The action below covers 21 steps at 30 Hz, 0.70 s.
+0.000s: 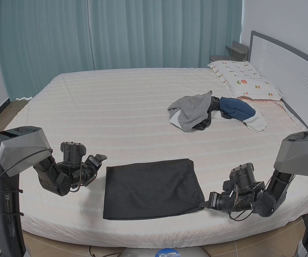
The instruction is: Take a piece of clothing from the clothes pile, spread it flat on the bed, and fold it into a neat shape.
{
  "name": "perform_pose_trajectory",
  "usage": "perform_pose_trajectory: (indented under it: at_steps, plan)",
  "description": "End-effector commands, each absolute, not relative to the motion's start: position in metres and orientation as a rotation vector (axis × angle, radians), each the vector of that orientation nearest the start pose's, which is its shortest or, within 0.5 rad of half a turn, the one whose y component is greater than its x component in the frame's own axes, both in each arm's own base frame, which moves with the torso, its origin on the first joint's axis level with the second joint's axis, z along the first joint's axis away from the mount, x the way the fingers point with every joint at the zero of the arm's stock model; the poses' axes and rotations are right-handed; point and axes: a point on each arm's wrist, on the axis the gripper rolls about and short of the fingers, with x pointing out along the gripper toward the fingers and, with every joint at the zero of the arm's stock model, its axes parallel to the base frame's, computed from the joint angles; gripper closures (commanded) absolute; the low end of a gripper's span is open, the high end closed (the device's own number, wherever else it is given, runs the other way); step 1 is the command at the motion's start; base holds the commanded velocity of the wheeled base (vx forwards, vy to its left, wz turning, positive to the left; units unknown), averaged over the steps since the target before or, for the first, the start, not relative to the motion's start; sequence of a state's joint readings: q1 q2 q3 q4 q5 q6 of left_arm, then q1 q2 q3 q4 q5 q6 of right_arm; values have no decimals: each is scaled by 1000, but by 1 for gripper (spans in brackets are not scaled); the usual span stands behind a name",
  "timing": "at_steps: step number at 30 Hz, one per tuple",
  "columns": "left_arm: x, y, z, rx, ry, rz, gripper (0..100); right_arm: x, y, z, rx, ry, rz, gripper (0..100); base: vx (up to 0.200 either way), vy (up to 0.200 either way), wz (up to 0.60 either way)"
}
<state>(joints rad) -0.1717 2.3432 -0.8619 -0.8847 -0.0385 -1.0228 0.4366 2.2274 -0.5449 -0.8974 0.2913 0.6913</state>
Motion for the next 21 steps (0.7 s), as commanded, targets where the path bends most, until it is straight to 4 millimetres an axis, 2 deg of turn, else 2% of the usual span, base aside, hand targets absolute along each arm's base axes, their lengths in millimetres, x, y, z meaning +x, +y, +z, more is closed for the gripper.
perform_pose_trajectory:
  at_steps: [1,7,10,14,17,21]
  plan:
    - [379,-67,-10,-948,643,118,0,277,136,-17,563,1004,382,0,0,0,0]
    - [379,-67,-9,-948,643,118,0,273,134,-12,544,996,395,0,0,0,0]
    - [375,-66,-11,-942,657,122,0,271,128,3,573,958,395,0,0,0,0]
    - [367,-67,-8,-939,676,100,0,268,118,8,593,951,373,0,0,0,0]
    - [350,-68,4,-938,725,5,0,271,104,7,654,950,307,0,0,0,0]
    - [334,-70,4,-870,791,-90,0,281,94,7,791,909,239,0,0,0,0]
